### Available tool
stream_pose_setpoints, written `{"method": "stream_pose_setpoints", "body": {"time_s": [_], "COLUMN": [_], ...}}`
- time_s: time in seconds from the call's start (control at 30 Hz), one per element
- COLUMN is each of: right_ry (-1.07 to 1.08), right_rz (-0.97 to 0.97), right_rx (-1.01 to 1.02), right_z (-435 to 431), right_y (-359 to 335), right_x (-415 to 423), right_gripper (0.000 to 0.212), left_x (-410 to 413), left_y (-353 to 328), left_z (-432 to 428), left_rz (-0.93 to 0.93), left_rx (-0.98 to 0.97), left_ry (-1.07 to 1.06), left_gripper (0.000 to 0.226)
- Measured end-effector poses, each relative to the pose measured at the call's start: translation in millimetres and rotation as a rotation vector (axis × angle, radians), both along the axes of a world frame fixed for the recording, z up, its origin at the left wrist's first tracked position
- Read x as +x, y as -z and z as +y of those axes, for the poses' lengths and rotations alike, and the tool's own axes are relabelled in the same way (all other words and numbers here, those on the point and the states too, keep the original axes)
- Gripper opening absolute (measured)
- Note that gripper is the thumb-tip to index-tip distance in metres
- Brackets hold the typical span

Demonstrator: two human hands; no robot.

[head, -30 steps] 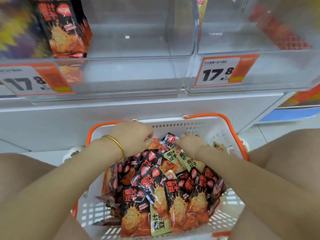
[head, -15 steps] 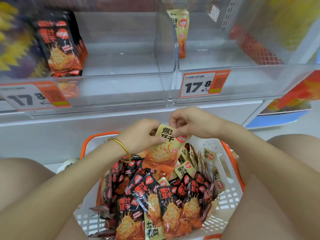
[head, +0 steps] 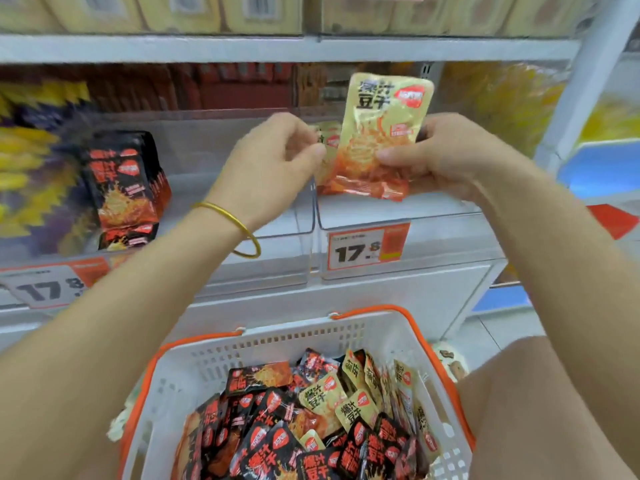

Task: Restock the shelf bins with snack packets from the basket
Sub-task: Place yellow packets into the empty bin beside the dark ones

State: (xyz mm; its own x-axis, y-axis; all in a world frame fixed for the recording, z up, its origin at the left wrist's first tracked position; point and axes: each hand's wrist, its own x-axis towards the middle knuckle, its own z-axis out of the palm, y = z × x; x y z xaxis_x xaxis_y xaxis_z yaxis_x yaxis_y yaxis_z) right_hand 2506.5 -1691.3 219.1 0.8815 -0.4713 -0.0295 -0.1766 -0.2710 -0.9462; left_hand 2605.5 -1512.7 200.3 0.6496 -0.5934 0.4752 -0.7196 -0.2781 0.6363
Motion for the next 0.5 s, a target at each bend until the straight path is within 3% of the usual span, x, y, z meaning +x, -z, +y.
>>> {"method": "stream_pose_setpoints", "body": {"time_s": [0.13, 0.27, 0.37, 0.5], "right_ry": [0.057, 0.05, 0.068, 0.166], "right_rz": [0.256, 0.397, 0.491, 0.452], "right_rx": [-0.151, -0.331, -0.566, -0.586], "right_z": [-29.3, -44.8, -53.2, -57.9], "right_y": [26.3, 62.9, 76.5, 85.4], "right_x": [76.4, 140.0, 166.0, 182.5], "right_gripper": [0.023, 0.05, 0.038, 0.024], "left_x": [21.5, 30.4, 33.4, 37.0], "left_y": [12.2, 20.0, 20.2, 22.6], "left_z": [-17.4, -22.9, -22.7, -22.4], "left_rz": [-0.19, -0.211, -0.256, -0.266], "left_rx": [0.337, 0.399, 0.394, 0.369], "left_ry": [-0.027, -0.036, -0.037, -0.038], "left_gripper": [0.041, 0.049, 0.049, 0.047]}}
